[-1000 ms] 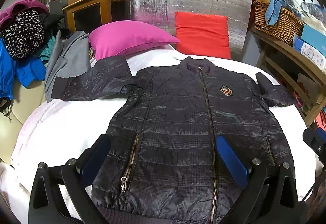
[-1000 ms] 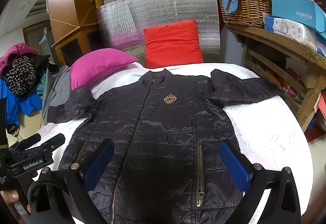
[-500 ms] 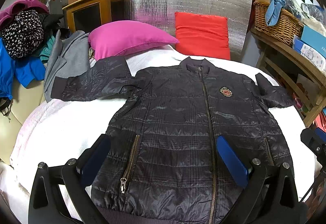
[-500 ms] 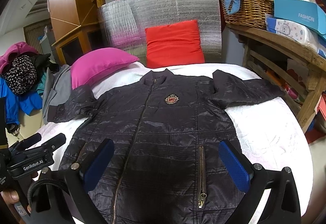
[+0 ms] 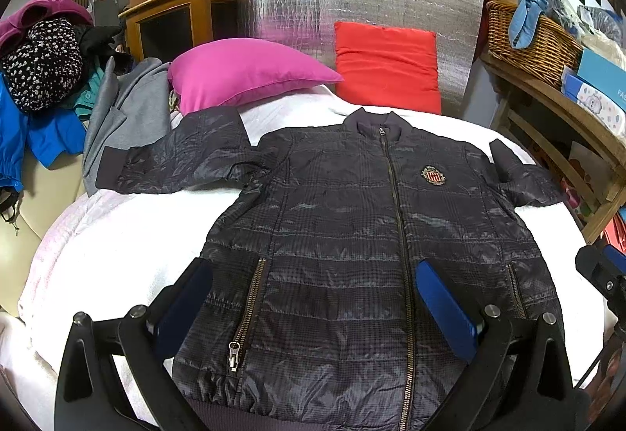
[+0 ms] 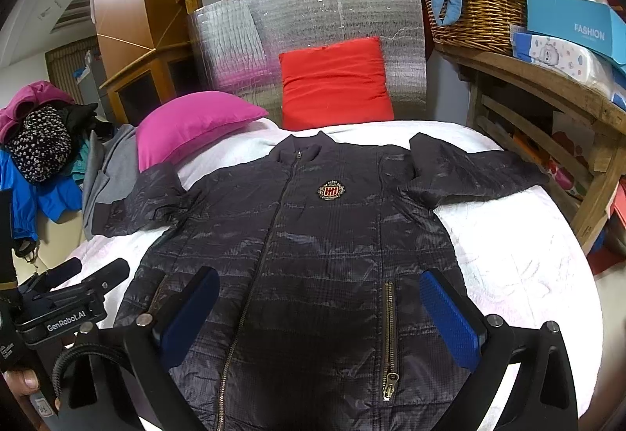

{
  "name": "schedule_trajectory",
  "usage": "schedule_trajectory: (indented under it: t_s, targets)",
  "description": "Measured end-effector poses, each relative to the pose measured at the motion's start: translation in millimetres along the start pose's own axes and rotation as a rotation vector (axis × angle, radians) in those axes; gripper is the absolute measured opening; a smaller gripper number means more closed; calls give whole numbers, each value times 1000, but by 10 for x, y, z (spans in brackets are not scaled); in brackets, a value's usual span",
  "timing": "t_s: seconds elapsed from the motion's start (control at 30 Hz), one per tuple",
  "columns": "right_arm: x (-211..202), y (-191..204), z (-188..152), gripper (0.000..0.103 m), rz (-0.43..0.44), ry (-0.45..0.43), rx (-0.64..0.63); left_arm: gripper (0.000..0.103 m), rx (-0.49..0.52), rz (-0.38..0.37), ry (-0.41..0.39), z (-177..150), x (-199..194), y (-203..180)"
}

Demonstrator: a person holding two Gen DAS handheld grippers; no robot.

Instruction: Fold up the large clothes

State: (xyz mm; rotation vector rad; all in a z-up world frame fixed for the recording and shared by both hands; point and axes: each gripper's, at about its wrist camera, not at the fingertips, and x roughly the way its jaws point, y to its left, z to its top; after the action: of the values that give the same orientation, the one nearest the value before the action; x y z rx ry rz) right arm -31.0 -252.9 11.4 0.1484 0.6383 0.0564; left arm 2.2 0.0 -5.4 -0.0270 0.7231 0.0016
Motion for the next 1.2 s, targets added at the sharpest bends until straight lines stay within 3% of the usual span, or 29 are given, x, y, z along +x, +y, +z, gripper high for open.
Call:
schedule_trajectory:
  t_s: [0.67,0.83,0.97,1.2]
  targets:
    - [64,-3,-17,103,7,7,3,103,1,-4,7,-19,54,-16]
    - [179,-169,-153,103,56,59,25,103,-10,17,47,-90,238,65]
    - [315,-714,-361,103,103,124,173,103,-20,45,119,-185,547,152]
    - [571,-1976,-243,103,63,89,479,103,17,45,149,-218,887,19]
